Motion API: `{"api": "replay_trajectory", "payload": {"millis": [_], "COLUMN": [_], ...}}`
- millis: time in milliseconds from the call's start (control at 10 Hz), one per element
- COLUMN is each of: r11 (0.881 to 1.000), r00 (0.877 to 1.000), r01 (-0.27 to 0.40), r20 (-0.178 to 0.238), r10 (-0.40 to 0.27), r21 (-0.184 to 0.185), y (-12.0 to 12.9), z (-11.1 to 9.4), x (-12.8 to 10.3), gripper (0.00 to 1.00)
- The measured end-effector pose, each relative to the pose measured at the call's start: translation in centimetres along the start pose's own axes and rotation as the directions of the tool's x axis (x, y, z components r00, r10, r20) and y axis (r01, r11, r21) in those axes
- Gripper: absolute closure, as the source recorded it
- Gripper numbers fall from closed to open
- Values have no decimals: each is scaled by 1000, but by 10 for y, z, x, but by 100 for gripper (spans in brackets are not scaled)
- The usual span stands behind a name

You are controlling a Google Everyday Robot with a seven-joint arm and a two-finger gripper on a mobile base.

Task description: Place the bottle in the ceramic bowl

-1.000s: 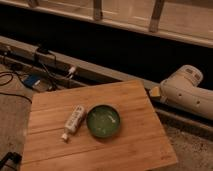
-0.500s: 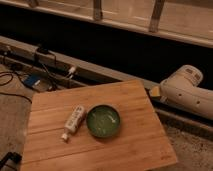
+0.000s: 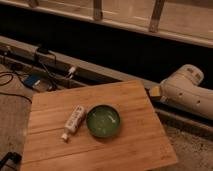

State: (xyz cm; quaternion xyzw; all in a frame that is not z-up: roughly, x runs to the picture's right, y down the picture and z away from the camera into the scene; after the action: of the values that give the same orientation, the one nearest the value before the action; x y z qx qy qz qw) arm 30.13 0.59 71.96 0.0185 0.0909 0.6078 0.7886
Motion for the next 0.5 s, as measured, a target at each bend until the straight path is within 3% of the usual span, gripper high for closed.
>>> {"api": "replay_trajectory", "payload": {"millis": [100,300,500], "r11": [999,993,981], "r00": [999,994,985], "r01": [38,106,171], "r20": [9,24,41], "r10": [-37,-105,-168], "r21": [-10,-53,-93], "y": [6,42,92], "z": [-7,-22,-38], "x": [-3,-16,-31], "gripper": [20,20,20]}}
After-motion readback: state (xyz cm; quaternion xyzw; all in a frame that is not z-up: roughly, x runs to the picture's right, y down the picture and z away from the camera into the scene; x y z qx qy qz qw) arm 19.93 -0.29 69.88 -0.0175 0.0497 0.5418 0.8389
